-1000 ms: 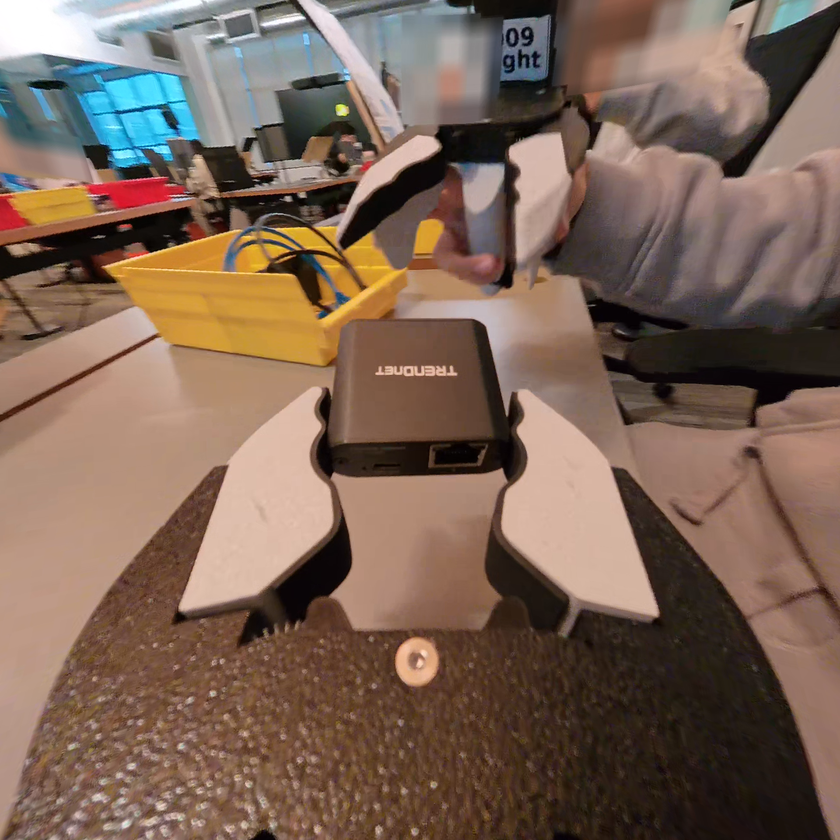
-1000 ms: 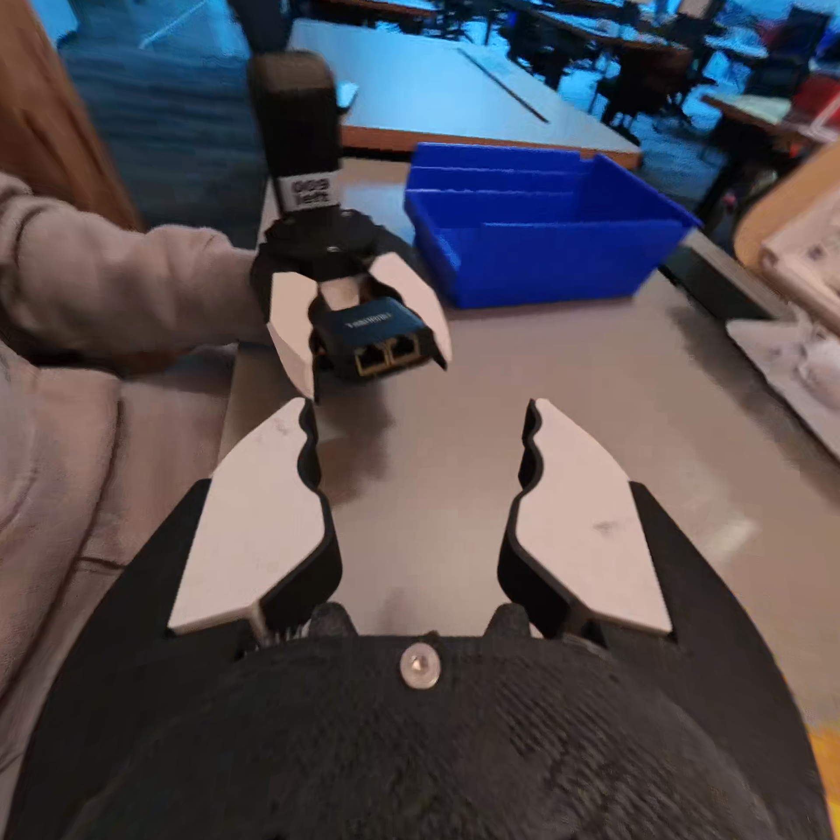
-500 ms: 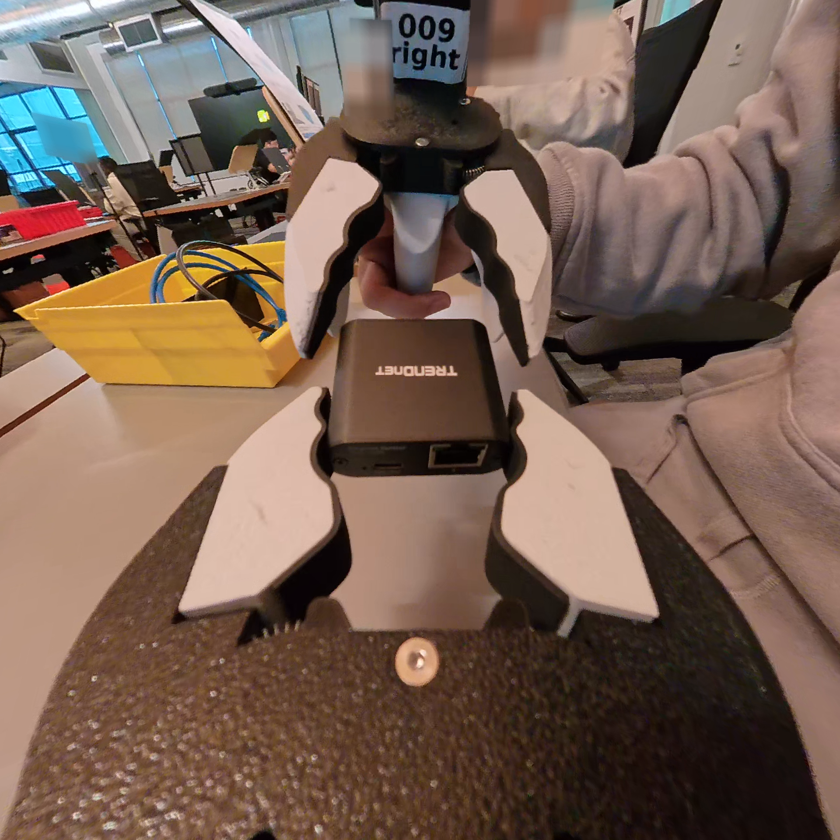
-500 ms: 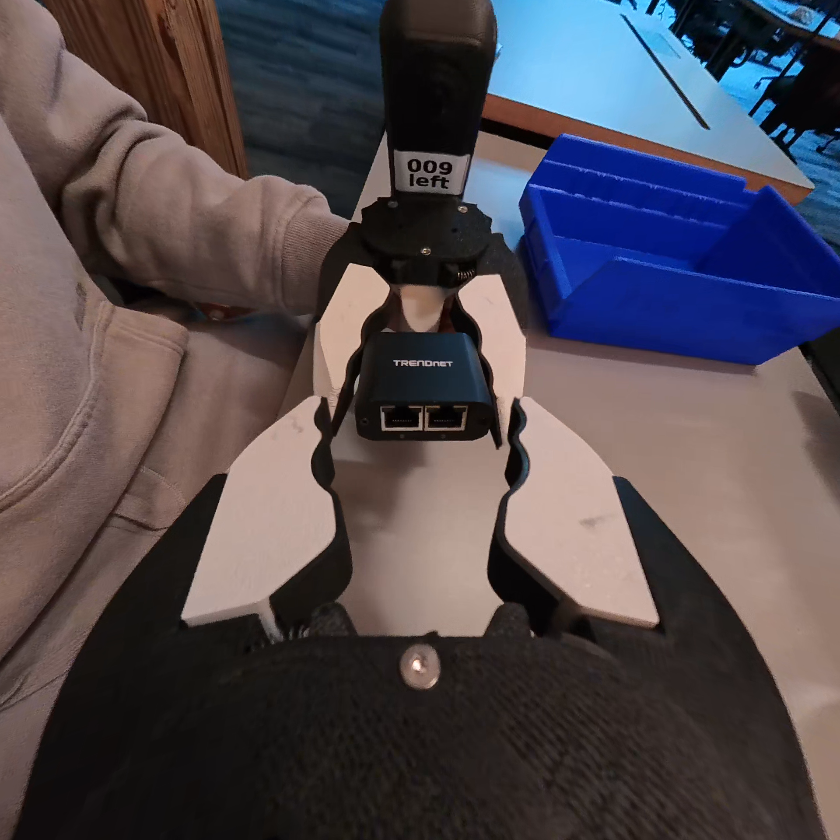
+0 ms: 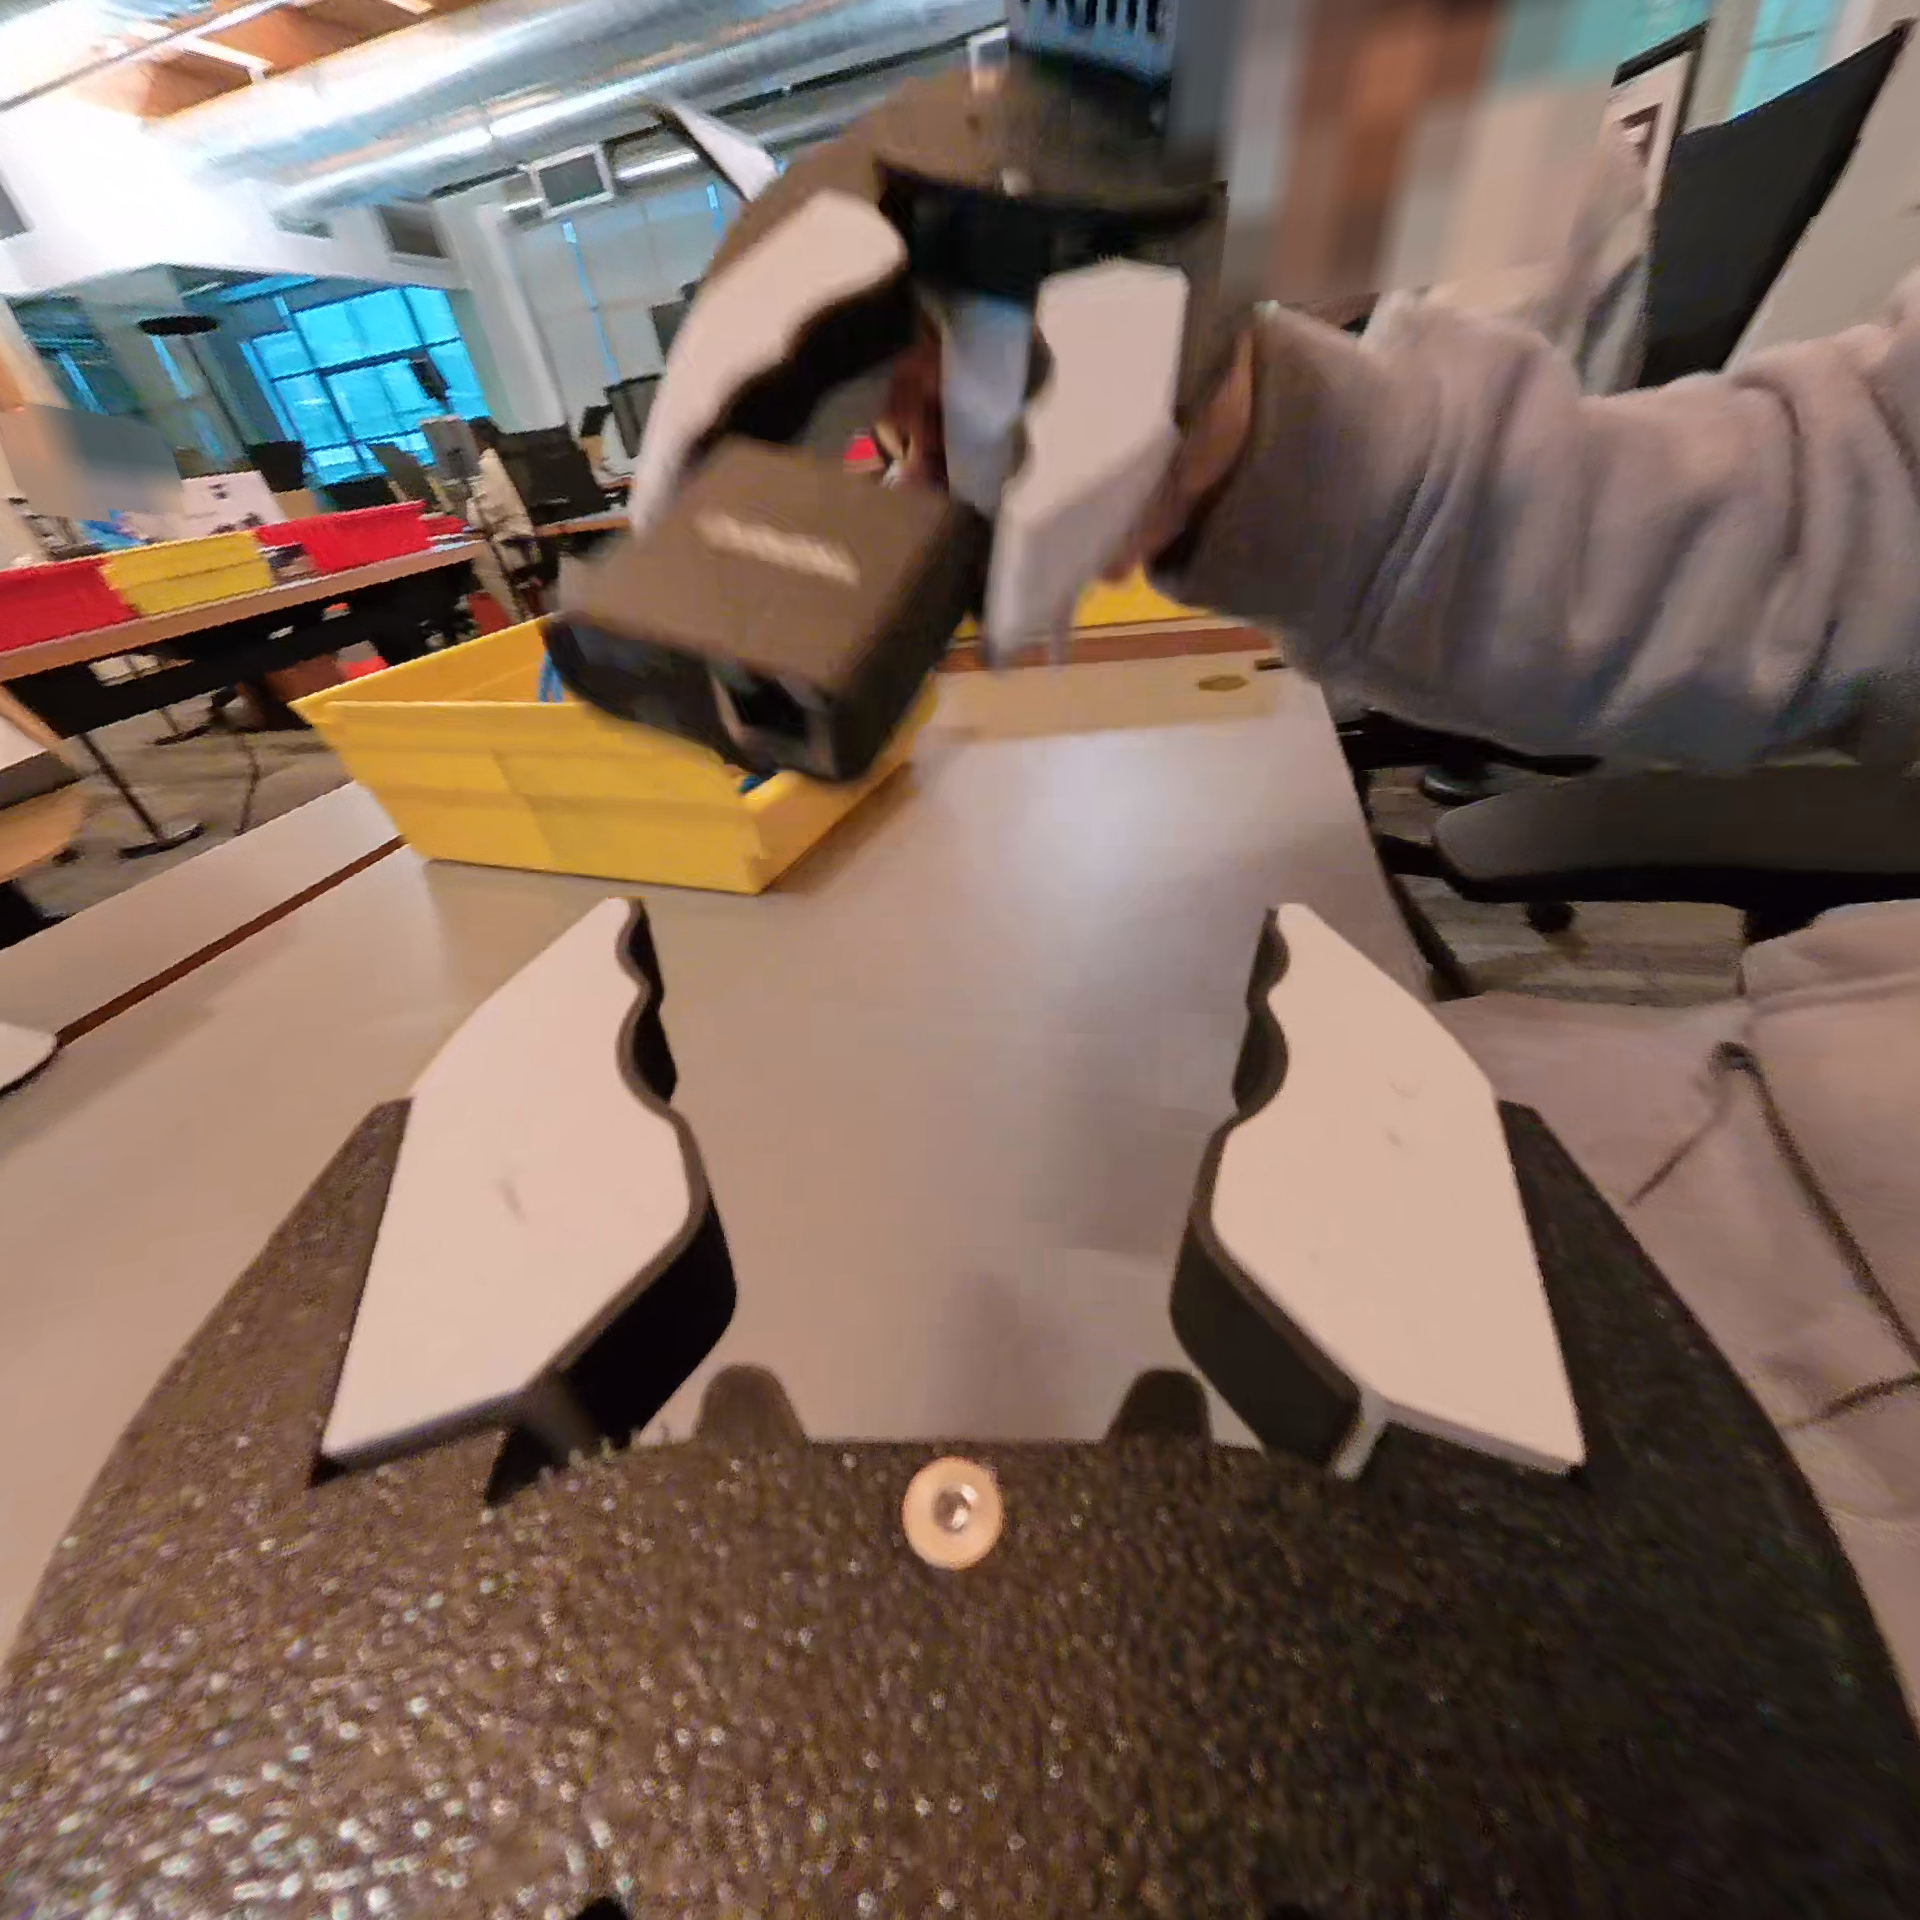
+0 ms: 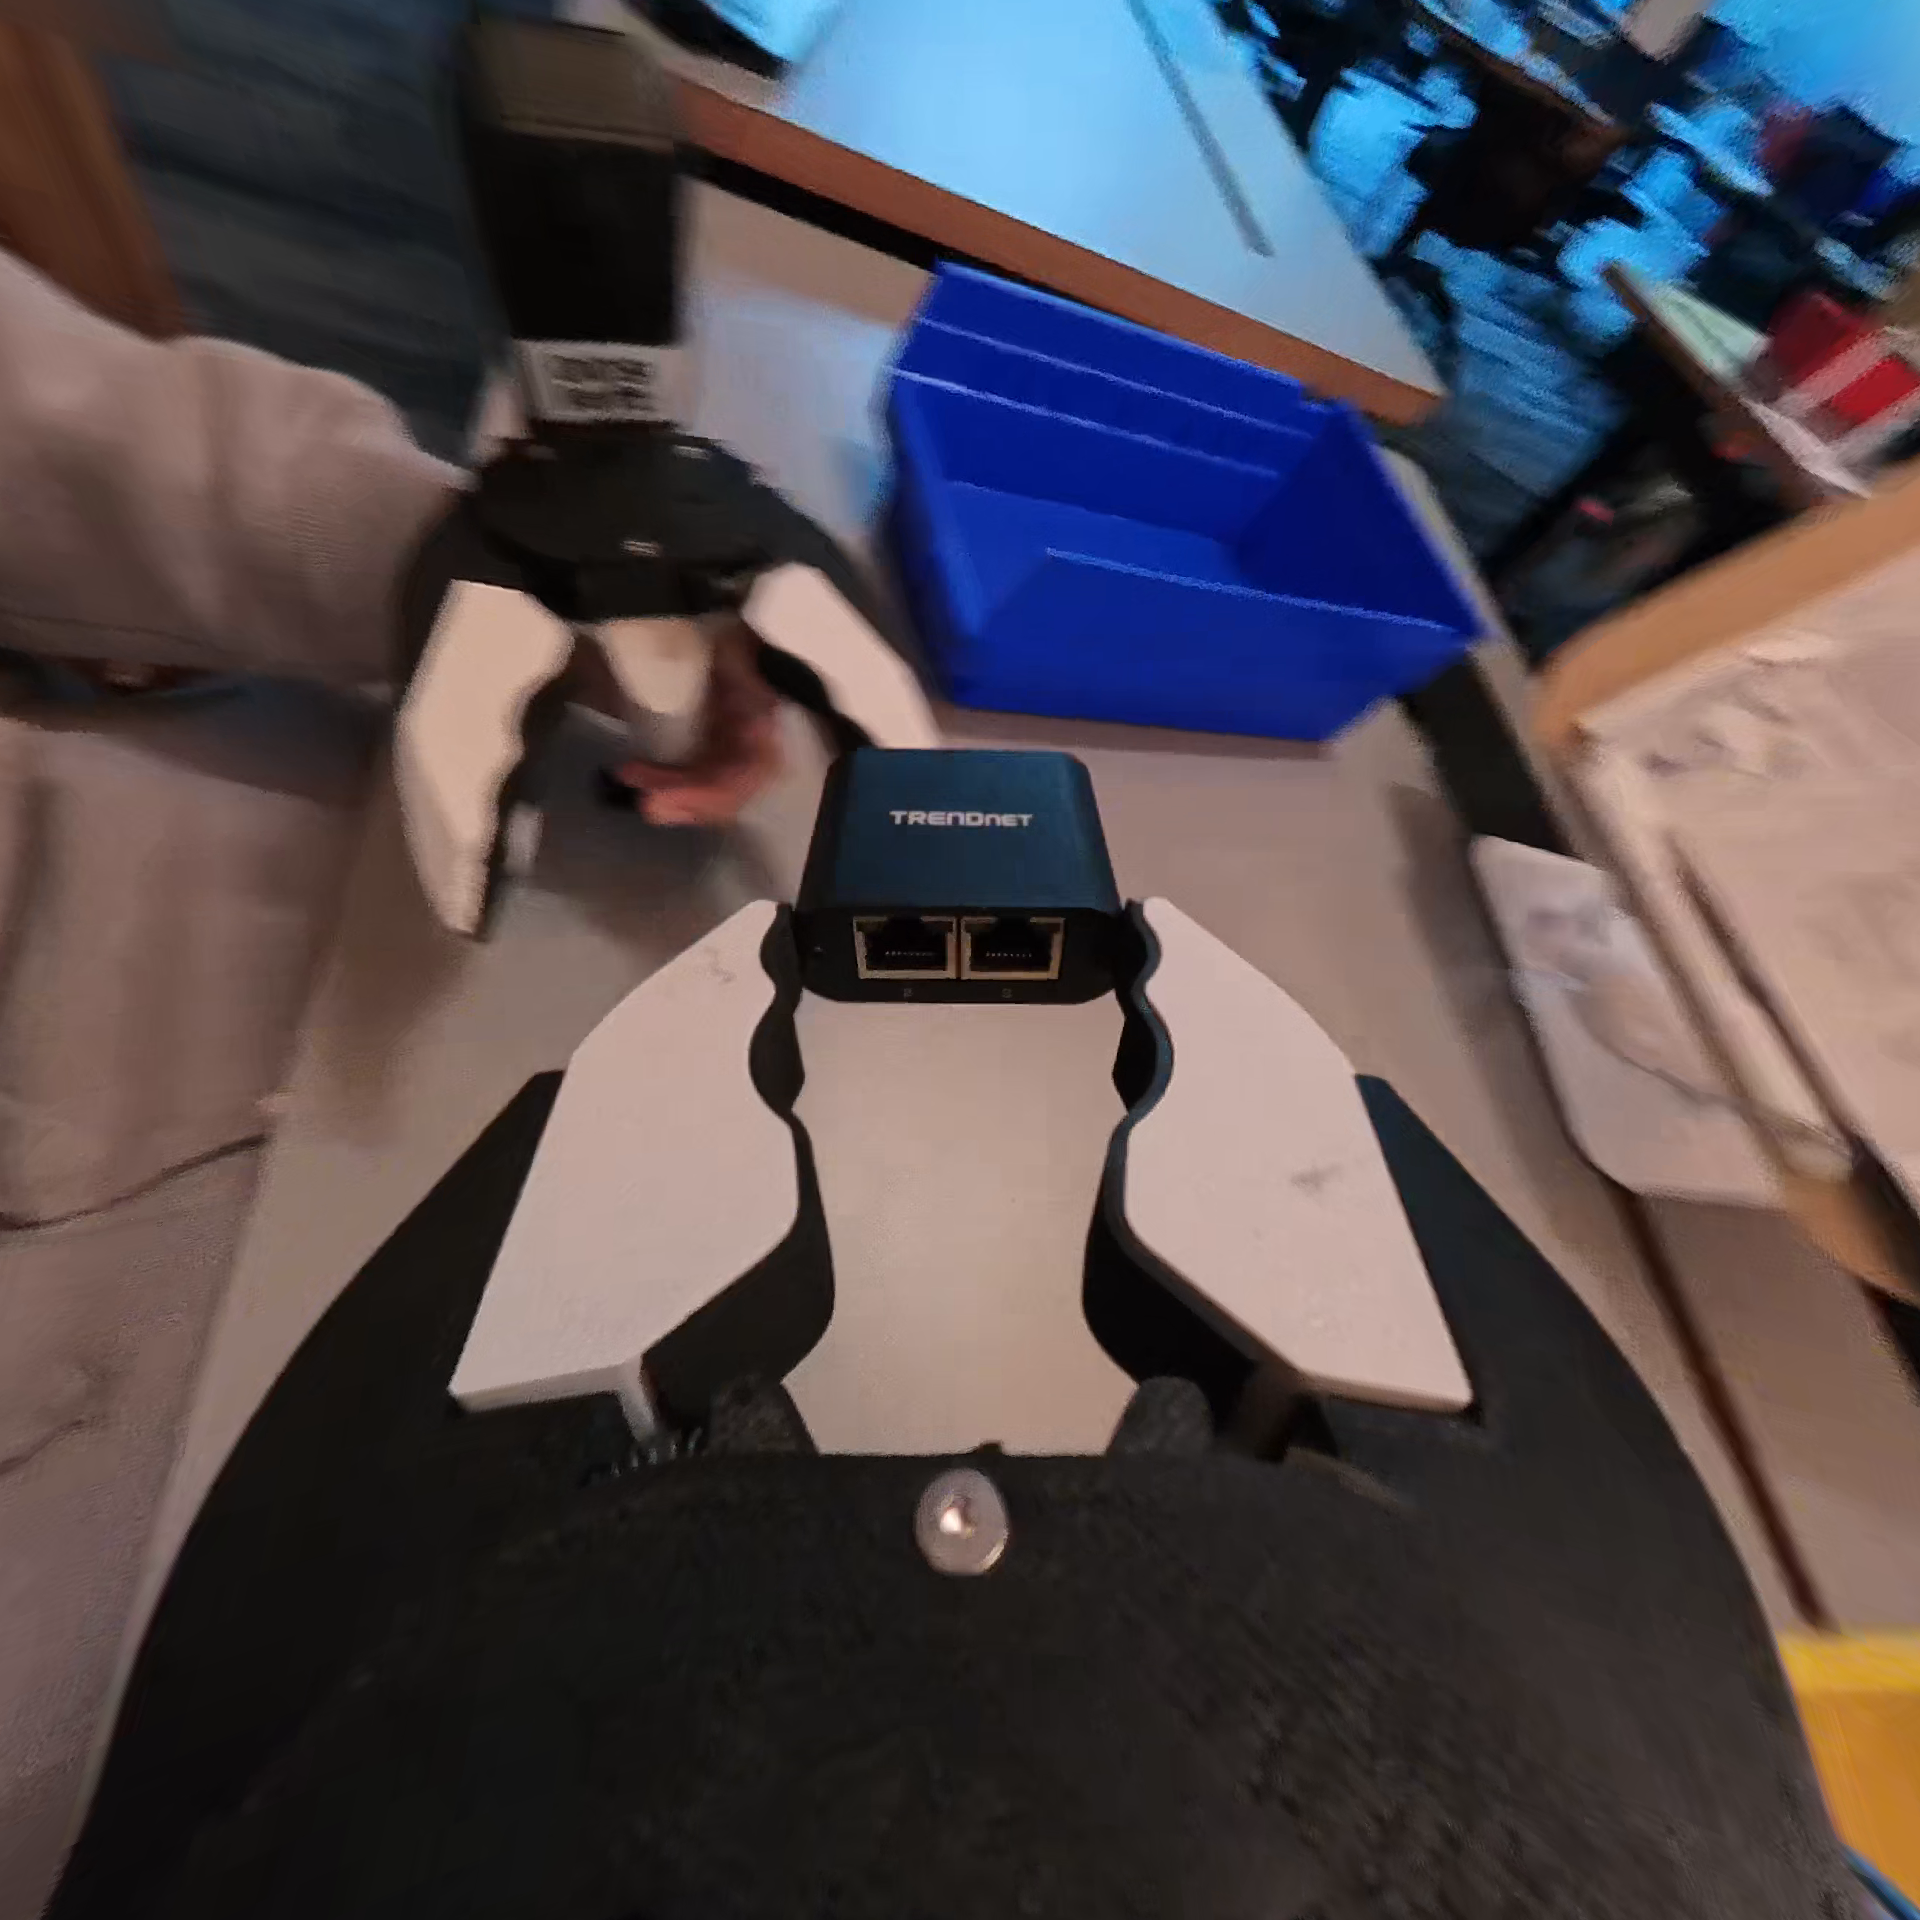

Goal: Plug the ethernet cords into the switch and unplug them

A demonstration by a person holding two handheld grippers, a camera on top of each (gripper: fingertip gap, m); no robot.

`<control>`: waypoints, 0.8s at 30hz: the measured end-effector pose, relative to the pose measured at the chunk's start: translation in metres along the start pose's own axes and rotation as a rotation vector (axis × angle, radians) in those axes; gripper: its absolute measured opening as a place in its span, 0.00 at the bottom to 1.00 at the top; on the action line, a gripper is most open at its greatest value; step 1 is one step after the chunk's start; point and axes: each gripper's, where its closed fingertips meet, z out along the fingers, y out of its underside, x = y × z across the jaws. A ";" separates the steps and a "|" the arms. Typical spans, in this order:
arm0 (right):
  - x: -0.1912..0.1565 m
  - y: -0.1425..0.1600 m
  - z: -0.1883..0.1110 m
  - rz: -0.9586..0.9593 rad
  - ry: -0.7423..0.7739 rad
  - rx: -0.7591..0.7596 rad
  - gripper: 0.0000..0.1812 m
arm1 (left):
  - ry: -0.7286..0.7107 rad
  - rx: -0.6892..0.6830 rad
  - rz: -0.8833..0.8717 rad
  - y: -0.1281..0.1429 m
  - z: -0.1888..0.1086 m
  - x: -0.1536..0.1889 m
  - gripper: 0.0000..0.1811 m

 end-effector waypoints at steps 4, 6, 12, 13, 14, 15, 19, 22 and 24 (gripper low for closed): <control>0.130 0.037 -0.068 0.019 0.397 -0.269 0.33 | -0.032 0.029 -0.040 -0.003 -0.005 -0.009 0.56; 0.194 0.068 -0.102 0.045 0.578 -0.419 0.33 | -0.041 0.027 -0.037 -0.002 -0.007 -0.012 0.54; 0.285 0.187 -0.138 0.218 0.626 -0.834 0.33 | -0.053 -0.022 -0.031 0.008 -0.006 -0.015 0.51; 0.291 0.197 -0.137 0.219 0.627 -0.862 0.33 | -0.057 -0.027 -0.030 0.009 -0.006 -0.016 0.51; 0.294 0.207 -0.136 0.234 0.624 -0.890 0.33 | -0.058 -0.030 -0.032 0.010 -0.006 -0.016 0.50; 0.298 0.216 -0.135 0.248 0.620 -0.921 0.33 | -0.060 -0.034 -0.034 0.011 -0.006 -0.017 0.50; 0.307 0.231 -0.131 0.223 0.605 -0.991 0.34 | -0.069 -0.036 -0.038 0.015 -0.006 -0.019 0.50; 0.313 0.229 -0.134 0.222 0.608 -0.994 0.44 | -0.066 -0.039 -0.071 0.016 -0.005 -0.020 0.49; 0.312 0.225 -0.142 0.222 0.622 -0.980 0.47 | -0.077 -0.038 -0.103 0.016 -0.004 -0.022 0.49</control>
